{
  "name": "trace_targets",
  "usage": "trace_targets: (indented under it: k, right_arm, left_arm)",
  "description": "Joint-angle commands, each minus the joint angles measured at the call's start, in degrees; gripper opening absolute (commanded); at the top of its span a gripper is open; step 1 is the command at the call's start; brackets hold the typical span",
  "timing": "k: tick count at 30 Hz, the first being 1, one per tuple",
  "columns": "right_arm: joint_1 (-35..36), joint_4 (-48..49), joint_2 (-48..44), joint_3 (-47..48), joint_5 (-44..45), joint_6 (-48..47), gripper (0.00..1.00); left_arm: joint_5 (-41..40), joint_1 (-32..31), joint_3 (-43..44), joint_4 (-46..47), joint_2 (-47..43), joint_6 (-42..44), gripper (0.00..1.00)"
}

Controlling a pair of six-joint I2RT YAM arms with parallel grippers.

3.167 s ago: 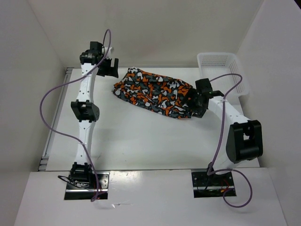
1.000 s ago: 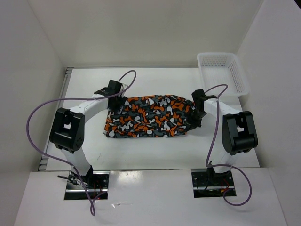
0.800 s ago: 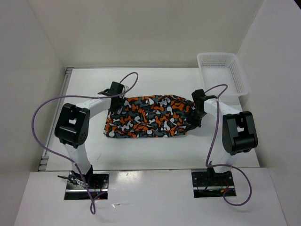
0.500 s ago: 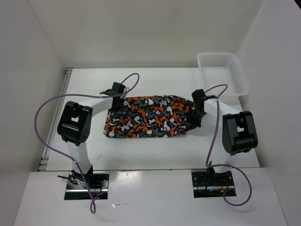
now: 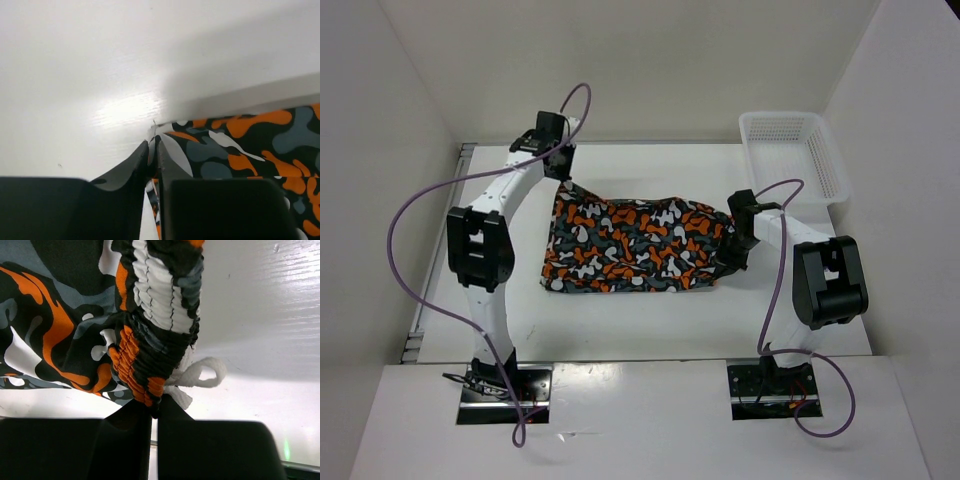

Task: Fold and stack the shorts
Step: Fold the shorts

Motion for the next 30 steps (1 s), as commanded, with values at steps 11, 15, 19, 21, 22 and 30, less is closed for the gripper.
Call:
trace_targets:
  k: [11, 15, 19, 21, 22, 30]
  right_arm:
    - [-0.11, 1.38, -5.34, 2.62, 1.35, -0.94, 0.64]
    - [-0.11, 0.07, -9.56, 2.1, 1.88, 4.06, 0.79]
    - [-0.11, 1.55, -14.13, -0.54, 1.35, 9.43, 0.8]
    - [-0.11, 1.56, -14.67, -1.24, 2.23, 10.67, 0.8]
    - [-0.11, 1.56, -14.67, -1.24, 3.28, 10.67, 0.8]
    - [-0.11, 1.47, -15.28, -3.79, 2.59, 10.67, 0.79]
  left_arm:
    - [10.37, 5.91, 31.54, -13.04, 22.12, 0.16, 0.52]
    - [12.47, 7.31, 29.26, -13.04, 16.59, 0.16, 0.6]
    - [16.51, 6.26, 19.61, -12.0, 5.37, 0.16, 0.61]
    - [16.52, 3.37, 9.16, -11.99, -0.53, 0.16, 0.59]
    - [14.69, 1.88, 5.29, -11.99, -2.57, 0.16, 0.58]
    - [22.06, -8.67, -2.3, -22.8, 0.82, 0.16, 0.55]
